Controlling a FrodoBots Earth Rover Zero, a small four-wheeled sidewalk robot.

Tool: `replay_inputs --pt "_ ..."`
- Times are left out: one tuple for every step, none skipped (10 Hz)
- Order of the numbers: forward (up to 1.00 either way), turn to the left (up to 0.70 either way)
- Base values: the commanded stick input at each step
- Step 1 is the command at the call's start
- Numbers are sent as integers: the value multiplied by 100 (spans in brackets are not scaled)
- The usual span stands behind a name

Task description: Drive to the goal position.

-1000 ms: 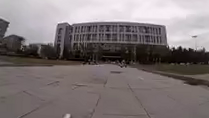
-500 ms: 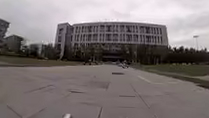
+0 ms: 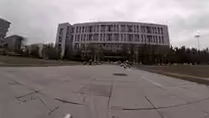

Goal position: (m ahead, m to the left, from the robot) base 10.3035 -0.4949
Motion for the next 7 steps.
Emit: replay_inputs --pt "100 0" --pt "100 0" --pt "100 0" --pt "100 0" --pt "100 0" --pt "100 0" --pt "100 0"
